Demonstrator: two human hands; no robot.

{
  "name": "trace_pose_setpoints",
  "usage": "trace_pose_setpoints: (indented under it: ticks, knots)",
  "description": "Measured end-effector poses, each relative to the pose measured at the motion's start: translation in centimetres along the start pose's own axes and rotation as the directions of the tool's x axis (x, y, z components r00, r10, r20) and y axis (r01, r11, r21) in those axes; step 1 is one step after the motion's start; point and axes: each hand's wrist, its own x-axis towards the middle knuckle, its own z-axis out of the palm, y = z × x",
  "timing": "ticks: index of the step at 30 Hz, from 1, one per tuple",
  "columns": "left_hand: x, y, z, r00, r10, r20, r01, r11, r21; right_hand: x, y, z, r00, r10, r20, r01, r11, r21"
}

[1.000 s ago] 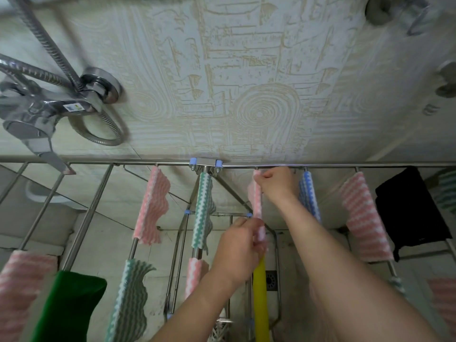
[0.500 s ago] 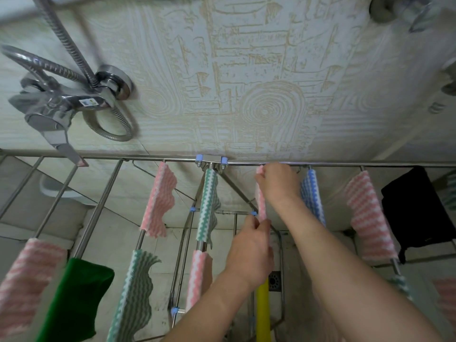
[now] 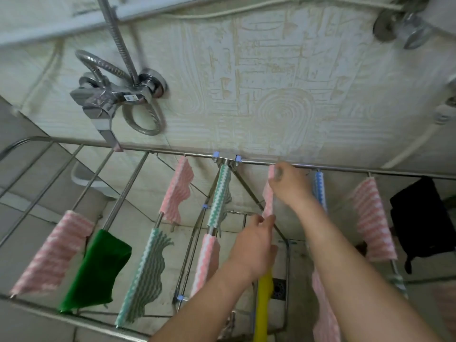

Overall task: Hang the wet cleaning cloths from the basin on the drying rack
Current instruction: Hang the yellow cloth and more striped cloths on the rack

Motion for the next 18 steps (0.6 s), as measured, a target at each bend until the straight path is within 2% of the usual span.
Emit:
trace_pose_setpoints:
  ticks: [4,8,11,13,16,18]
  knots:
    - [-2.2,-0.9,-0.9,0.999,0.017,-0.036,-0.018,0.999,-0.027,-5.8,0.3,-2.4,0.985,-0.008,0.171,0.013,1.000,-0.027]
    - [-4.2,-3.5,-1.7,0.997,0.028,-0.069,-0.024,0.998,0.059,-12.3,0.7,-1.2,0.958,0.103,0.268,-0.090,0.994,-0.059]
    - [-5.2,-5.9,-2.2,0.997,0.022,-0.078,-0.007,0.982,0.188,-15.2,0.1,0.0,0.956,0.176,0.234,-0.124,0.968,-0.219]
    - [-5.9,-7.2,-2.4,0.996,0.035,-0.078,-0.015,0.970,0.244,-16.6,0.1,1.4,0.949,0.231,0.213,-0.178,0.954,-0.242]
    - [-7.1,-9.0,-2.7,0.996,0.084,-0.002,-0.081,0.958,0.275,-18.6,0.2,3.2,0.941,0.289,0.176,-0.253,0.947,-0.200]
    - [-8.0,-10.8,-2.8,0.989,0.125,0.080,-0.141,0.960,0.241,-20.5,-0.6,4.2,0.939,0.311,0.144,-0.258,0.918,-0.301]
